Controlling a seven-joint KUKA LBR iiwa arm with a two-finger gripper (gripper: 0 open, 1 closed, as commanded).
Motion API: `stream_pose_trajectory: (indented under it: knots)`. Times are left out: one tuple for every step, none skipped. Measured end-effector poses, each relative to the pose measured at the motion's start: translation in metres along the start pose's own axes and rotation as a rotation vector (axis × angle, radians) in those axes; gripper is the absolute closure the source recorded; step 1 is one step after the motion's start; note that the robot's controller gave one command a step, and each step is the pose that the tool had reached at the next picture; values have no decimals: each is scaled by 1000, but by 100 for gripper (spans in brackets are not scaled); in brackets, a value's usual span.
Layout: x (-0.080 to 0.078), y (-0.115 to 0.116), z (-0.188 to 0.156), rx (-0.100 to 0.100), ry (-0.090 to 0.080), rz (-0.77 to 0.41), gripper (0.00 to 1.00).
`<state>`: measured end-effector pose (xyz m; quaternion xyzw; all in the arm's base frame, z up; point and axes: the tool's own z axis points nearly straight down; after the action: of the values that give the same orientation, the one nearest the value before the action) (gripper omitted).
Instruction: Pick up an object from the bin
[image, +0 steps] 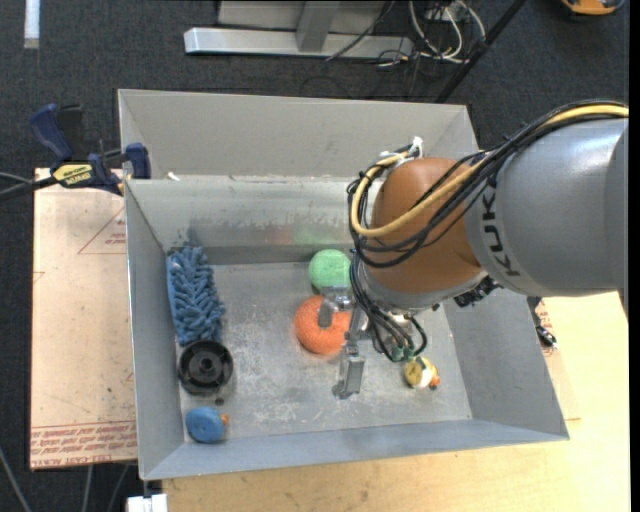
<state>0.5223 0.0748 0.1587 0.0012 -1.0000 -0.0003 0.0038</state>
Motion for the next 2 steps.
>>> stream_pose_trajectory:
  knots:
    - [-2, 0, -4, -1, -8, 2, 0]
    - [-26, -8, 24, -3, -14, 56, 0]
